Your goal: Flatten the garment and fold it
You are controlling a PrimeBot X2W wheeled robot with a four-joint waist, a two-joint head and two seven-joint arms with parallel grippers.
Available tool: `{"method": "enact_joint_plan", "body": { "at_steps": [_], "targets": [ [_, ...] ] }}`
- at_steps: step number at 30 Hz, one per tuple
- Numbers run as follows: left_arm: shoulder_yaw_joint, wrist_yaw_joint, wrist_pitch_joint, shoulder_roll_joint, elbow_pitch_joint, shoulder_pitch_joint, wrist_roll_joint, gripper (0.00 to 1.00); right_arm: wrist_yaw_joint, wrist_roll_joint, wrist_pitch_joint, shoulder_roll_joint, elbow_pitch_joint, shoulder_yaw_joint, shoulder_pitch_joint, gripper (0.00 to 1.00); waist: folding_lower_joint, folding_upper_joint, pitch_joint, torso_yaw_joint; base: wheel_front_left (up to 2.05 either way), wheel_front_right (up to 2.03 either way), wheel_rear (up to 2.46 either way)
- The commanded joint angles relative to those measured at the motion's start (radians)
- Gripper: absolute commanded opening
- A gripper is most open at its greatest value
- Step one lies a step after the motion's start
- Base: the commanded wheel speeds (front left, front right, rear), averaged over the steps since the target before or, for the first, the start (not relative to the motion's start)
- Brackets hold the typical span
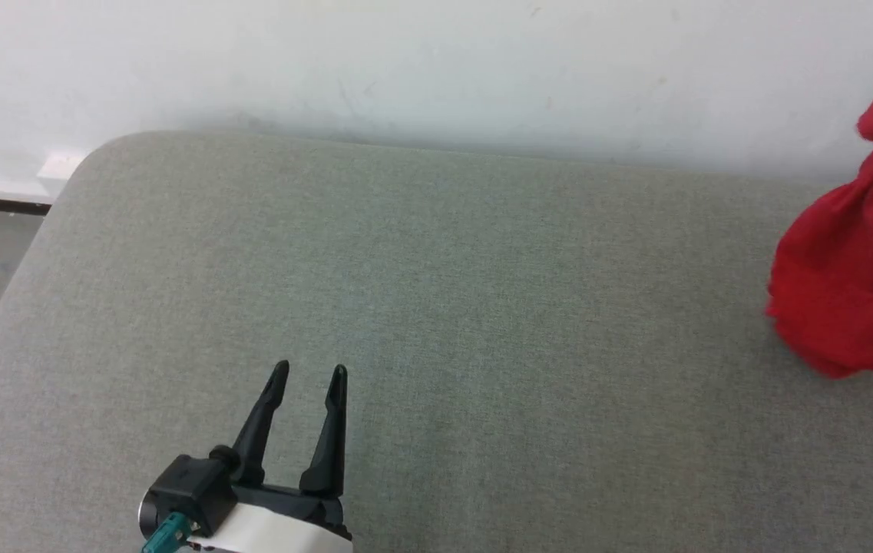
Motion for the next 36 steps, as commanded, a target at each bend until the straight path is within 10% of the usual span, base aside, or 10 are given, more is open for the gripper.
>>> {"method": "enact_joint_plan", "body": {
  "at_steps": [1,20,22,23,36],
  "targets": [
    [0.001,0.002,-0.005,-0.004,-0.006,0.001,0.01,1.0,-0.001,0.008,0.008,0.005,-0.001,0.019,-0.008,0.0,0.0003,0.0,0.003,0.001,0.0,0.0,0.0],
    [-0.041,-0.005,-0.005,-0.006,0.039,-0.052,-0.011,1.0,-0.001,0.164,-0.134,0.177,0.295,0.637,0.113,0.0,0.0003,0.0,0.065,0.093,0.0,0.0,0.0],
    [-0.046,-0.005,-0.005,-0.006,0.047,-0.053,-0.015,1.0,-0.001,0.165,-0.154,0.18,0.336,0.673,0.112,0.51,0.0003,0.0,0.057,0.097,0.0,0.0,0.0],
    [-0.048,-0.004,-0.005,-0.006,0.05,-0.053,-0.017,1.0,-0.001,0.168,-0.161,0.179,0.353,0.687,0.111,1.0,0.0003,0.0,0.052,0.097,0.0,0.0,0.0],
    [-0.031,0.007,-0.005,-0.006,0.05,0.009,-0.003,1.0,-0.001,0.148,-0.336,0.111,0.276,0.467,0.149,1.0,0.0003,0.0,-0.02,0.033,0.0,0.0,0.0]
  ]
}}
